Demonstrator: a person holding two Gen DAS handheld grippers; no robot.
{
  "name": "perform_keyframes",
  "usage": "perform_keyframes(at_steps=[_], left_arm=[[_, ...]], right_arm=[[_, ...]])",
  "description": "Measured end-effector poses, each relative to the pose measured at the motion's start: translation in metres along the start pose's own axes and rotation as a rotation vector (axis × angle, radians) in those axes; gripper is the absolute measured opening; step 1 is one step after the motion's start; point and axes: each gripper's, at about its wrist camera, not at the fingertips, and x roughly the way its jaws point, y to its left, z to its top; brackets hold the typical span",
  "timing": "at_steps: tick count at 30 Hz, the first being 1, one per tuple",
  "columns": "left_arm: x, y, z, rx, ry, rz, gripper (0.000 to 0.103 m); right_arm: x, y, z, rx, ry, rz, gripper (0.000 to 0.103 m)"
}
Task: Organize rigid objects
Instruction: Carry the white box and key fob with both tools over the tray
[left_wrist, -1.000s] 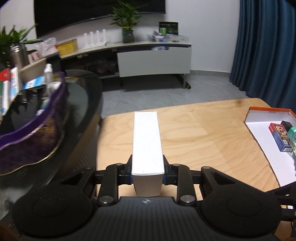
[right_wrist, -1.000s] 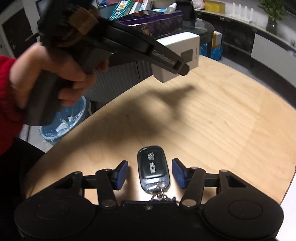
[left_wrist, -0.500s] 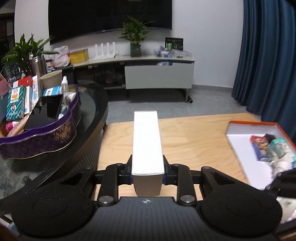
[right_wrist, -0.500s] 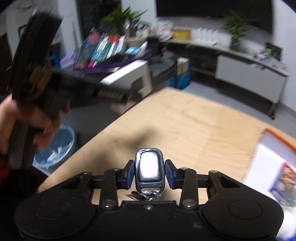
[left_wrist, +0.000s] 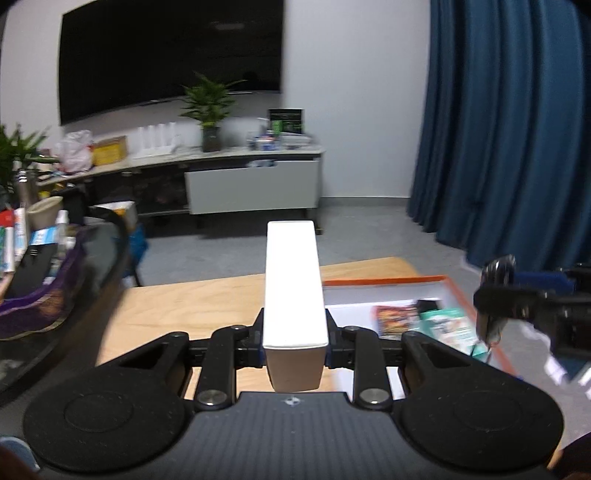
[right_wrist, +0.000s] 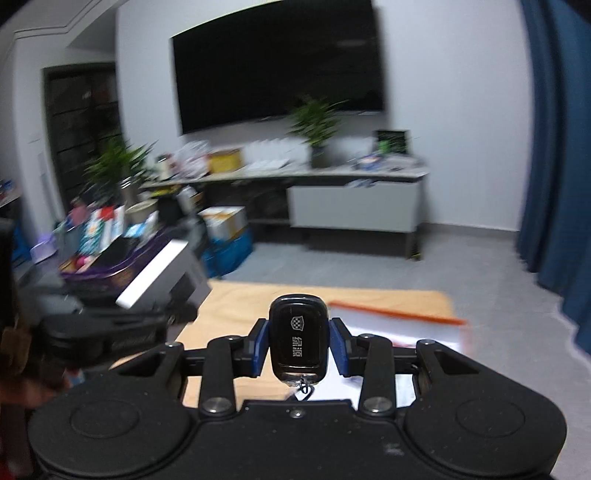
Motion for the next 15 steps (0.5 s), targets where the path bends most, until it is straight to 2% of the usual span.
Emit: perform_keyframes(at_steps=[8, 15], left_arm=[[0.01, -0.048, 0.008, 0.052, 0.014, -0.077, 0.028], [0.015, -0.065, 0.002, 0.074, 0.033, -0.054, 0.028]], right_arm=[[-0.024, -0.043, 0.003, 0.063, -0.027, -0.128, 0.044], [-0.029, -0.065, -0.004, 0.099, -0.024, -0.14, 0.044]])
